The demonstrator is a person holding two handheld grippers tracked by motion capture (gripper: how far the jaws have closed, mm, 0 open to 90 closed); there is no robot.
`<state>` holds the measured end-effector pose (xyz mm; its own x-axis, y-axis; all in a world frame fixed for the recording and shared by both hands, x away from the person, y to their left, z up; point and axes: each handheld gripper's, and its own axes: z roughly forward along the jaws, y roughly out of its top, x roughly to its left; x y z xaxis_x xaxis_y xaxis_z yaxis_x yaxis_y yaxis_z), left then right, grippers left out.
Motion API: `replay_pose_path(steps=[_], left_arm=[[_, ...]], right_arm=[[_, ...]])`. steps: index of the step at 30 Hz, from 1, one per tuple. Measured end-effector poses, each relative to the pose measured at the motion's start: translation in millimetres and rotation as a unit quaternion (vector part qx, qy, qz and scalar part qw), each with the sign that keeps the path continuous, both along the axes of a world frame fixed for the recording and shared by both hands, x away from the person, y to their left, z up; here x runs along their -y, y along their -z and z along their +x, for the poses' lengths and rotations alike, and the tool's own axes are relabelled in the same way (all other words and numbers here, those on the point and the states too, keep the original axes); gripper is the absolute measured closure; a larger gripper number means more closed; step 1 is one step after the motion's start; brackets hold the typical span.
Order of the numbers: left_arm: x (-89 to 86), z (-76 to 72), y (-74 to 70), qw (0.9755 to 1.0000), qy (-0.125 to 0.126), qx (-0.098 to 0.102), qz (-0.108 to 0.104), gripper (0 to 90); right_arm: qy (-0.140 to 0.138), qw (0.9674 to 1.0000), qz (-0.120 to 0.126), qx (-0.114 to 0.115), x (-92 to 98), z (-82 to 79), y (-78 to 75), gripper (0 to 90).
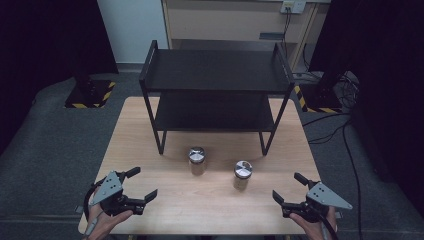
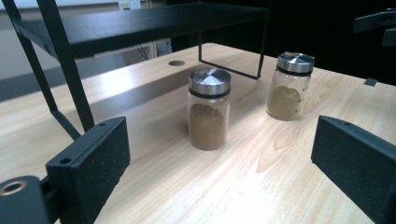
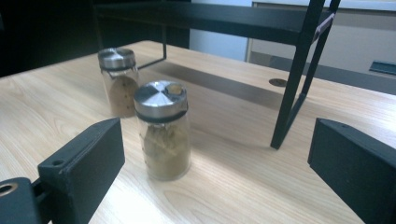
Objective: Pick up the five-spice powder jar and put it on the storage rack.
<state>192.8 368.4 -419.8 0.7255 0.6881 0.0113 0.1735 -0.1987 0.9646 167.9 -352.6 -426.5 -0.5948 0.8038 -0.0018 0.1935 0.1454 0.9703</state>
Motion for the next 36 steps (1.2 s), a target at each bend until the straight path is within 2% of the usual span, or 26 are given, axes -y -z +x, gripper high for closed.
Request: replay_pose_path(steps=[6,10,14,15,20,22,28,36], left_arm=[[-5.2,0.9,3.2,0.9999,-0.006,-0.007,-0.009,3.3],[-8.3,0.3,4.4,0.9997,-0.013,-0.004,-0.021,3.3],[-12.4,0.6,4.0,0.9996,-0.015,-0.004,-0.024,3.3],[-14.1,1.5,4.0,0.9994,-0.015,-0.008,-0.028,3.3],[-15.2,2.2,2.3,0.9995,-0.013,-0.007,-0.027,3.3],[-15.1,2.6,3.1,0.9994,-0.011,-0.007,-0.033,3.2],[-14.2,1.3,2.7,0.9997,-0.01,-0.004,-0.024,3.0],[-15.4,0.7,1.3,0.9995,-0.008,0.0,-0.031,2.9]], right_arm=[[-0.008,0.9999,0.007,0.0,3.1,-1.2,3.1,3.5],[-0.008,0.9998,0.018,0.0,5.3,-2.2,5.2,3.2],[-0.009,0.9996,0.028,-0.005,7.1,-0.5,6.9,2.9],[-0.008,0.9996,0.027,-0.005,6.9,-0.5,6.8,2.8],[-0.007,0.9994,0.034,-0.003,8.5,-1.1,8.1,2.2],[-0.009,0.9993,0.036,-0.003,8.8,-0.7,8.4,2.0],[-0.012,0.9994,0.032,-0.001,7.9,-0.5,8.2,1.9],[-0.01,0.9994,0.034,0.0,7.8,-0.9,8.5,1.9]])
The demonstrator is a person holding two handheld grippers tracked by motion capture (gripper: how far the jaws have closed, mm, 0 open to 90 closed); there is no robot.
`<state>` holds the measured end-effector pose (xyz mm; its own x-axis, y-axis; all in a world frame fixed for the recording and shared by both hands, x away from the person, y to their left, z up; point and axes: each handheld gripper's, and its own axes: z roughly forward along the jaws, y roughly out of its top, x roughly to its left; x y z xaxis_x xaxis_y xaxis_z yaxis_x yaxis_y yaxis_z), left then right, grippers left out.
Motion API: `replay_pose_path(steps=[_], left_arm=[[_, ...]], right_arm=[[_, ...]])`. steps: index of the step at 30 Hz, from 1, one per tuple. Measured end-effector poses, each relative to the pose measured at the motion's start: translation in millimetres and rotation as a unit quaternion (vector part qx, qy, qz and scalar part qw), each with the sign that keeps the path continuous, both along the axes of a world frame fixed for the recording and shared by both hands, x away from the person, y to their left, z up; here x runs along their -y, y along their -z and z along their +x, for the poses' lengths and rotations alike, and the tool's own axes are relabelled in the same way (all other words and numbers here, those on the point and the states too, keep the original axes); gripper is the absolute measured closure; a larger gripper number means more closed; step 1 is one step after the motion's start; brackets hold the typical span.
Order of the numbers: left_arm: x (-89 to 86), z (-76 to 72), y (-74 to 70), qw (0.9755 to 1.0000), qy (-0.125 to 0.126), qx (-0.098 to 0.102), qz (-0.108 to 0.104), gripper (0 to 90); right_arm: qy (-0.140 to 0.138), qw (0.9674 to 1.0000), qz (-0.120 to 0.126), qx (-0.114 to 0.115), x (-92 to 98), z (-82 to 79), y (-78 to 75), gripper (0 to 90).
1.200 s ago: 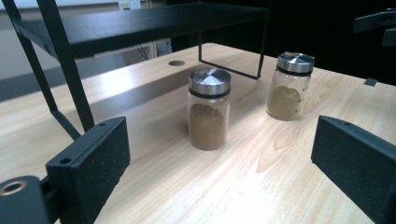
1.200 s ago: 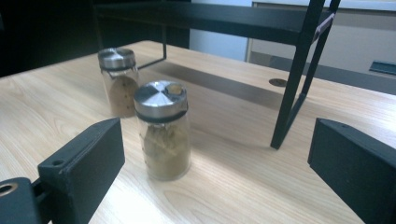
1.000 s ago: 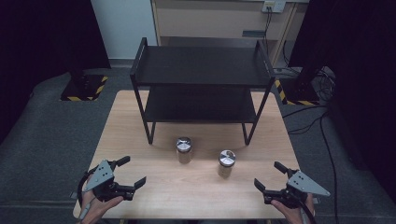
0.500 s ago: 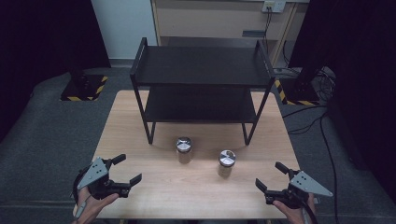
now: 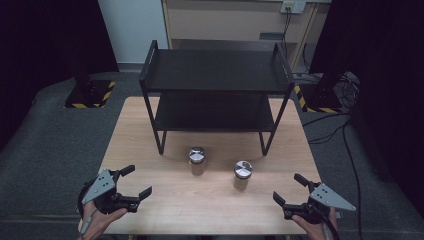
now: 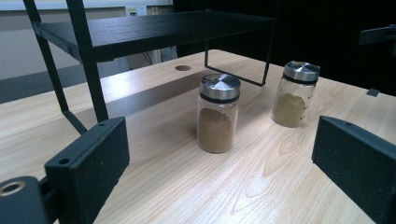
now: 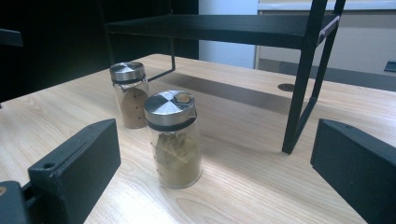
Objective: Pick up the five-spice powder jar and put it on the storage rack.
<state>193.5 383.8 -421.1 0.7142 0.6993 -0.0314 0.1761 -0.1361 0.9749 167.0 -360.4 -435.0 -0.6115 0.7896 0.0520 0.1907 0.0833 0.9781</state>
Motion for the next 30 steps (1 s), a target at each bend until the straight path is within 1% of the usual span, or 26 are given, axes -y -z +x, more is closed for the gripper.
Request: replay_pose_path(steps=[2,6,9,11,13,15,18,22,23,24,25,30], left_arm=[[0.0,0.2,-1.9,1.0,0.0,0.0,0.005,2.9],[-1.9,1.0,-4.0,1.0,0.001,-0.001,0.001,2.9],[-3.6,2.8,-8.5,0.9999,0.007,-0.002,0.007,2.7],[-5.6,5.9,-14.0,0.9998,0.018,-0.006,0.005,2.4],[-9.3,11.8,-19.8,0.9993,0.036,-0.011,0.004,2.4],[-13.0,18.0,-24.8,0.9985,0.052,-0.017,-0.001,2.2],[-15.8,25.3,-32.8,0.9976,0.066,-0.021,-0.003,2.1],[-16.8,32.6,-43.9,0.9972,0.071,-0.021,0.001,1.8],[-16.8,32.6,-43.9,0.9972,0.071,-0.021,0.001,1.8],[-16.7,35.0,-49.6,0.9972,0.071,-0.021,0.005,1.7],[-16.7,35.0,-49.6,0.9972,0.071,-0.021,0.005,1.6],[-17.3,40.8,-64.0,0.997,0.072,-0.022,0.014,1.2]], right_arm=[[0.0,1.0,0.0,0.001,0.0,0.0,0.0,2.0],[0.0,1.0,0.0,0.001,-0.1,-0.2,-0.1,2.0],[0.001,1.0,0.0,0.001,0.1,-0.5,0.1,1.9],[0.001,1.0,0.0,0.001,0.1,-0.2,0.3,1.9],[0.002,1.0,0.0,0.001,-0.4,-0.5,0.1,1.7],[0.003,1.0,0.002,0.0,-0.3,-0.5,0.2,1.6],[0.003,1.0,0.002,0.001,-0.1,-0.5,0.2,1.3],[0.003,1.0,0.002,0.0,-0.1,-0.5,0.2,1.3],[0.003,1.0,0.002,0.0,-0.1,-0.5,0.2,1.3],[0.003,1.0,0.002,0.001,-0.1,-0.6,0.3,1.3],[0.003,1.0,0.002,0.001,-0.1,-0.6,0.3,1.3],[0.004,1.0,0.003,0.002,0.1,-0.9,0.5,1.3]])
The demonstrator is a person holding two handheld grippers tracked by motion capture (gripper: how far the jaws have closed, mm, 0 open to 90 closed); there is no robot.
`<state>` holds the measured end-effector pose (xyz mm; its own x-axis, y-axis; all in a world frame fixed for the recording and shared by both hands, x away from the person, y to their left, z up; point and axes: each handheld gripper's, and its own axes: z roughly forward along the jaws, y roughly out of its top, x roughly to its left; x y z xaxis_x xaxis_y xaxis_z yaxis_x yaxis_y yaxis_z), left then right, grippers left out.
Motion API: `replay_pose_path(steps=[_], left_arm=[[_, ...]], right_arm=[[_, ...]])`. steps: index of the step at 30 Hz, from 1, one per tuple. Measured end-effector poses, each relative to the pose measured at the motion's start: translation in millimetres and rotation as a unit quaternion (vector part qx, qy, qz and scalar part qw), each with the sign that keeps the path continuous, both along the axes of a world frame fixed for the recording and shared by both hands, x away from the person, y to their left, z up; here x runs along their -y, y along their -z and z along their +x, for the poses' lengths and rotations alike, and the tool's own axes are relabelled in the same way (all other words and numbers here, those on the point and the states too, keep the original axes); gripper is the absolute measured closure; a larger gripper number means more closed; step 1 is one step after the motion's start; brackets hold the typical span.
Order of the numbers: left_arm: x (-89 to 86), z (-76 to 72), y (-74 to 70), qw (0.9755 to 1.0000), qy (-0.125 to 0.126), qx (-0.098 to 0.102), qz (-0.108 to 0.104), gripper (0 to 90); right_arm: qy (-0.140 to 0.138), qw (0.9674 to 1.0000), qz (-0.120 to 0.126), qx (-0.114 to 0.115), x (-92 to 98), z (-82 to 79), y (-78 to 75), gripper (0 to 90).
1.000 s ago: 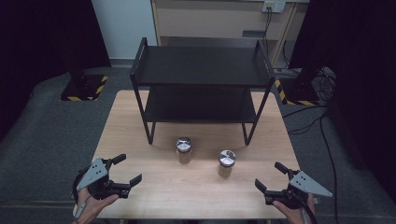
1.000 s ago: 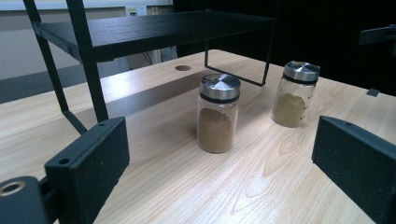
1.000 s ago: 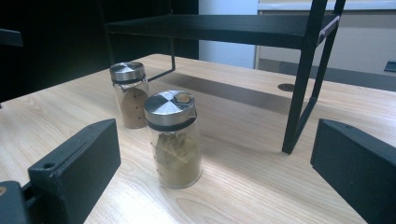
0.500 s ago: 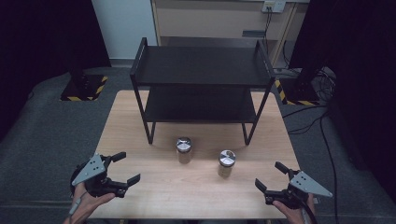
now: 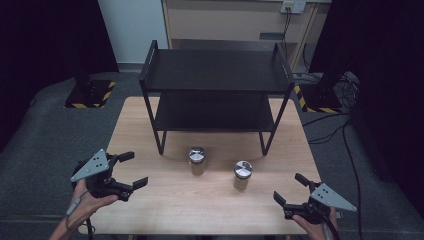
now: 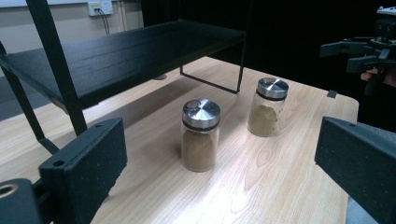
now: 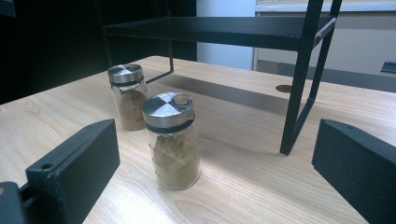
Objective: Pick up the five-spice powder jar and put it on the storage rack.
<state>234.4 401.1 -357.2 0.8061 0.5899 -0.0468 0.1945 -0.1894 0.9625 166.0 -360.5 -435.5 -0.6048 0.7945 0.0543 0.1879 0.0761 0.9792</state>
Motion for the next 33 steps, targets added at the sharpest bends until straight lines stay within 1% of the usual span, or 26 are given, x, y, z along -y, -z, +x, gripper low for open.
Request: replay_pose_path(steps=[2,3,5,7,8,10,14,22,28,30,33], left_arm=[[0.4,3.5,-10.2,0.9999,-0.002,0.0,0.011,1.1],[0.4,3.5,-10.2,0.9999,-0.002,0.0,0.011,1.1],[0.7,6.4,-18.3,0.9998,-0.003,0.003,0.021,1.1],[-0.2,9.2,-22.9,0.9998,-0.003,0.001,0.022,1.1],[-0.2,9.2,-22.9,0.9998,-0.003,0.001,0.022,1.1],[-1.2,11.5,-26.6,0.9997,-0.008,0.0,0.022,1.0],[-1.9,14.8,-28.2,0.9997,-0.01,-0.004,0.02,0.9],[4.8,25.5,-36.1,0.999,-0.017,-0.006,0.042,1.1],[17.1,39.1,-38.4,0.998,-0.016,-0.012,0.06,1.1],[20.9,43.1,-37.5,0.9979,-0.015,-0.016,0.06,1.3],[29.2,50.5,-37.0,0.9972,-0.009,-0.019,0.072,1.3]], right_arm=[[0.001,1.0,0.0,0.0,-0.1,-0.2,0.0,1.3],[0.0,1.0,0.0,0.001,-0.1,-0.2,0.1,1.2],[0.0,1.0,0.0,0.0,-0.1,-0.2,0.1,1.2],[0.0,1.0,0.001,0.0,0.0,-0.1,0.1,1.2],[0.0,1.0,0.001,0.0,0.0,-0.1,0.1,1.2],[-0.001,1.0,0.0,0.0,0.0,0.2,0.0,1.3],[-0.001,1.0,0.0,0.0,0.1,0.3,0.0,1.3],[-0.001,1.0,0.001,-0.001,0.2,0.6,0.0,1.3],[-0.001,1.0,0.002,-0.001,0.3,0.8,0.1,1.3],[-0.002,1.0,0.002,0.0,0.5,0.6,0.2,1.3],[-0.001,1.0,0.003,0.0,0.6,0.5,0.4,1.3]])
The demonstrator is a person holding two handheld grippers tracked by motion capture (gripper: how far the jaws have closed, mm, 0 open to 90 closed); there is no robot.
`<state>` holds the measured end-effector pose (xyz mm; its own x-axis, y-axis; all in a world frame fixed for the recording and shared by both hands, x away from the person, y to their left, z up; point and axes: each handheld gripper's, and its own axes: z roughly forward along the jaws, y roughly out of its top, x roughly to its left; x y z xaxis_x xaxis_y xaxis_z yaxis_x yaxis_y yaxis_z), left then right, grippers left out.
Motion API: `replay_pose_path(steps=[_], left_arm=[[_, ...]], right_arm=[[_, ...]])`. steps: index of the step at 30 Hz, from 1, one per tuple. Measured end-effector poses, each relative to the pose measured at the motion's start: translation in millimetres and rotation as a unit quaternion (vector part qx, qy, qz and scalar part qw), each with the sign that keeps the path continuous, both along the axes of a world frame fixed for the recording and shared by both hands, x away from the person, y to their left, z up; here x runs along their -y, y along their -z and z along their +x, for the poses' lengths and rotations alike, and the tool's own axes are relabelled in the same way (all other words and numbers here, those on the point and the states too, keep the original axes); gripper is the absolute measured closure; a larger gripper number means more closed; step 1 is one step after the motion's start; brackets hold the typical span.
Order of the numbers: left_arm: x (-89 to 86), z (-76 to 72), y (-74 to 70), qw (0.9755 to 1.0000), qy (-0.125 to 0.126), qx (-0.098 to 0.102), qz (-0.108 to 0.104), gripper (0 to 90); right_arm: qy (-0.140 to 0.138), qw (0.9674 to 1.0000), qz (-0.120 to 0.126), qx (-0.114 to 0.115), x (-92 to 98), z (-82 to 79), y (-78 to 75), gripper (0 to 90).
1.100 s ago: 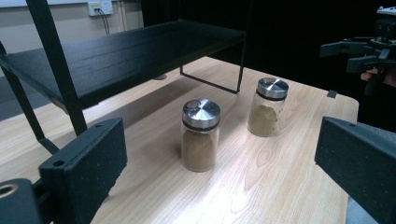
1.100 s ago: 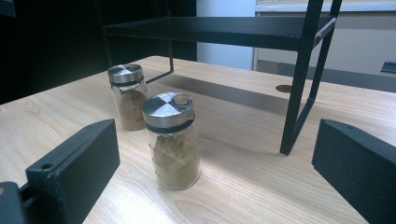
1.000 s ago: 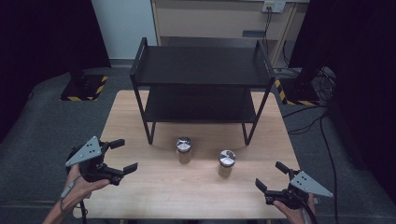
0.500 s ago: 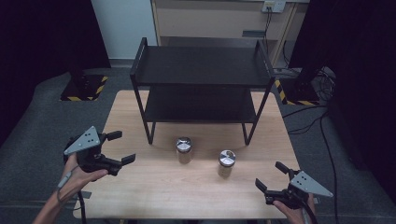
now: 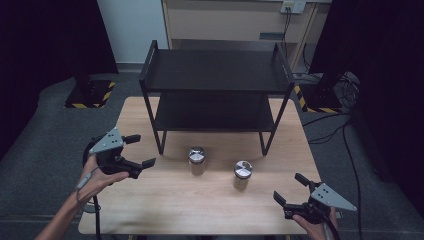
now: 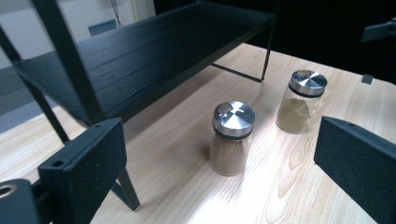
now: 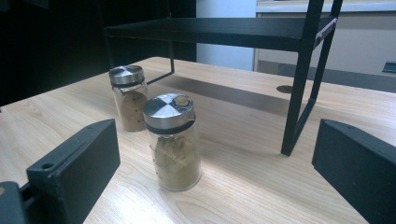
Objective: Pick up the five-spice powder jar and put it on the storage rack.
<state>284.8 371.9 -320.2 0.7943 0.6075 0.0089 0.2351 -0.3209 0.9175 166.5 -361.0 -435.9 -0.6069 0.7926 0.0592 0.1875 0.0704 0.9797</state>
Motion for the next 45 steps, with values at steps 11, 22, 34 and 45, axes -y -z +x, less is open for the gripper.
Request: replay_pose_path(steps=[11,22,34,45], left_arm=[[29.6,29.4,10.9,0.9994,0.021,-0.017,0.021,1.6],[55.7,52.2,27.0,0.998,0.039,-0.028,0.041,2.8],[89.7,80.7,47.5,0.9951,0.062,-0.054,0.053,4.4],[111.5,95.0,60.9,0.9937,0.072,-0.062,0.059,7.0]], right_arm=[[0.001,1.0,0.002,0.0,0.5,-0.3,0.1,1.4],[0.001,1.0,0.002,0.002,0.8,-0.5,0.2,1.4],[0.002,1.0,0.006,0.002,1.7,-1.3,0.4,1.5],[0.005,1.0,0.006,0.005,2.7,-2.1,0.9,1.6]])
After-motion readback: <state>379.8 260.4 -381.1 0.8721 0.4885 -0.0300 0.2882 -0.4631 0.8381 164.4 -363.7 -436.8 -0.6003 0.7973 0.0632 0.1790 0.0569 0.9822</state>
